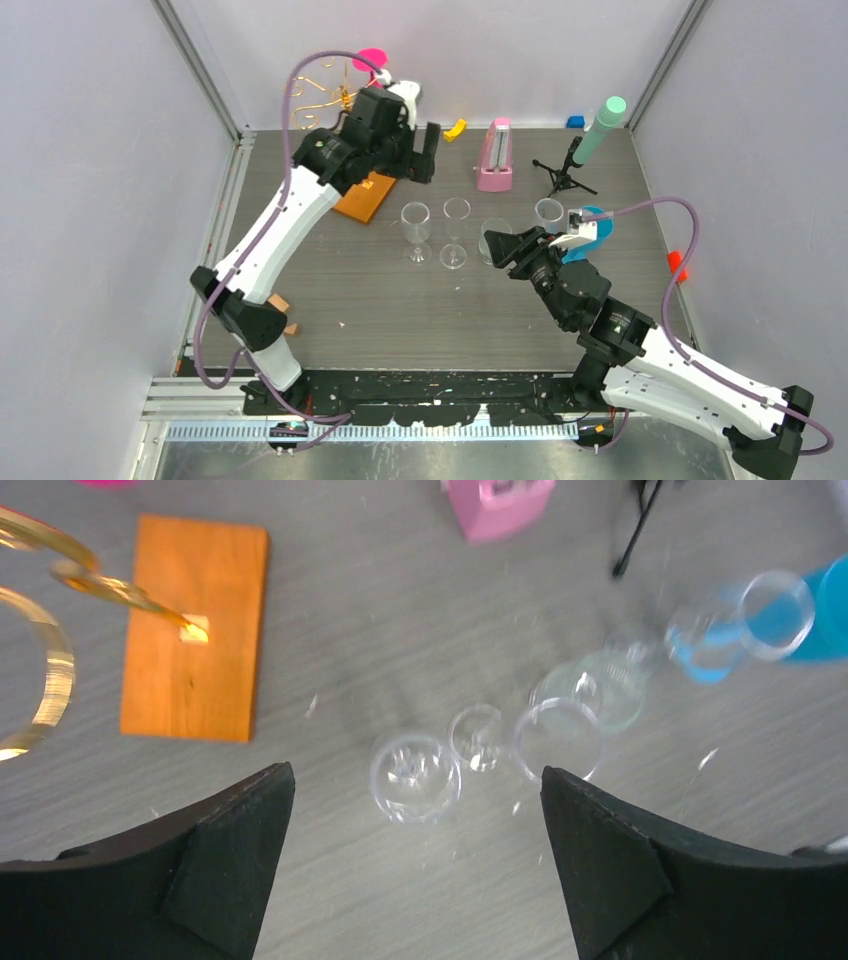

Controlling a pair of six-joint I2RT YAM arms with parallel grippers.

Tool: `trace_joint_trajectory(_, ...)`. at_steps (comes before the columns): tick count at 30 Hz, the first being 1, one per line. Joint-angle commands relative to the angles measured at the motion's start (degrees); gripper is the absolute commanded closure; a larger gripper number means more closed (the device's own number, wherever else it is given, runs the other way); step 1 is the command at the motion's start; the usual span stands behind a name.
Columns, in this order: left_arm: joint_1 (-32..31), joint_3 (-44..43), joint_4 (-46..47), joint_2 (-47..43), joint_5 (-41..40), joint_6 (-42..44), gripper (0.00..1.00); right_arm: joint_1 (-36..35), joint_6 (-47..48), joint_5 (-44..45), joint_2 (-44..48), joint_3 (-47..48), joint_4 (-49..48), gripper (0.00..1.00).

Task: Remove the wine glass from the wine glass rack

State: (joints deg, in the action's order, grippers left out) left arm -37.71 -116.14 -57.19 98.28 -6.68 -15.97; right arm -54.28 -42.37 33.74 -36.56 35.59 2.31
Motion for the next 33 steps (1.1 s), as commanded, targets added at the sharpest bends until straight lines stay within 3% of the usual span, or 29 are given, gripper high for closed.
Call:
trace_joint_trajectory(1,5.35,-0.76,14.30,-4.81,-0.22,-2.78,0.01,-0.30,-2.02,-0.13,-1.69,3.10,-0.01,0.44)
trace_joint_trajectory(5,12.93,0.96,24.51,-6.10,4.48,-12.56,0.01,-0.30,-2.81,-0.06,-2.45,3.20,-0.08,0.44)
trace_joint_trajectory(9,18.42,1.41,33.57,-5.26,3.52,-20.82,0.14,-0.30,-2.65,0.78,-2.15,3.42,0.39,0.44)
trace_joint_trajectory(14,23.49,-7.31,31.88,1.80,2.27,-26.93,0.28,-0.30,-2.25,1.25,-2.18,3.64,1.32,0.44)
trace_joint_trajectory(19,25.26,-22.93,24.84,13.35,2.27,-27.66,0.32,-0.30,-2.29,1.61,-2.23,3.65,2.11,0.45)
trace_joint_trajectory(22,26.51,-27.94,24.89,18.33,5.11,-26.81,0.32,-0.30,-2.00,1.75,-2.01,3.92,2.79,0.44)
trace_joint_trajectory(26,28.19,-29.88,26.58,22.41,10.34,-26.43,0.34,-0.30,-1.38,3.19,-1.33,3.87,3.37,0.45)
trace_joint_trajectory(33,28.61,-28.26,29.03,24.64,12.78,-25.63,0.37,-0.30,-0.05,4.04,-1.93,4.21,3.46,0.44)
